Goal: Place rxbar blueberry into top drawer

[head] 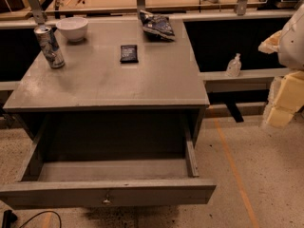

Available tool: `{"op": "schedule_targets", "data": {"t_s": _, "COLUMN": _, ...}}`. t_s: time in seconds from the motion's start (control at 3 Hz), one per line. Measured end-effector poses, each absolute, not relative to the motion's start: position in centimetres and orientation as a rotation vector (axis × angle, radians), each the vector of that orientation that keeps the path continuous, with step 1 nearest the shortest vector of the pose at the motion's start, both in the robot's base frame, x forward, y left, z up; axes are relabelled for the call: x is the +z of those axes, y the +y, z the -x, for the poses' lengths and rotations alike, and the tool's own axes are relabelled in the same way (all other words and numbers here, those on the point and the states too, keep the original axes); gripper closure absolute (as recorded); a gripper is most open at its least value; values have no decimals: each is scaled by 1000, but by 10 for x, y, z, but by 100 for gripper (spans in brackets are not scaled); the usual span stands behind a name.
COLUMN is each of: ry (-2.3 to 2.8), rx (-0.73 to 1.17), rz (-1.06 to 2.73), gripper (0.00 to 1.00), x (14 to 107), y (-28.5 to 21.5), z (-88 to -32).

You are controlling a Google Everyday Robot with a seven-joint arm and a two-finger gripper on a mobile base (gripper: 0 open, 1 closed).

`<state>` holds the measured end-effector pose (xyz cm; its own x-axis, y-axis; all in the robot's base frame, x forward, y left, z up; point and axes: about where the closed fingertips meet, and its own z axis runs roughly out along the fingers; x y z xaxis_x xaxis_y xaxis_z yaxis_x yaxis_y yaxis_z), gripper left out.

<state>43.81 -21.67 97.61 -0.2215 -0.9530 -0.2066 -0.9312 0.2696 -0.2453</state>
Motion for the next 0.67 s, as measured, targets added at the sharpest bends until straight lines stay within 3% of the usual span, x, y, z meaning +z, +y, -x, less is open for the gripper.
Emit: {"op": "schedule_targets", "data": {"t_s": 0.67, "ry": 2136, "rx": -94, "rz": 1834, "gripper": 0, "x": 978, "y": -202, "z": -463}}
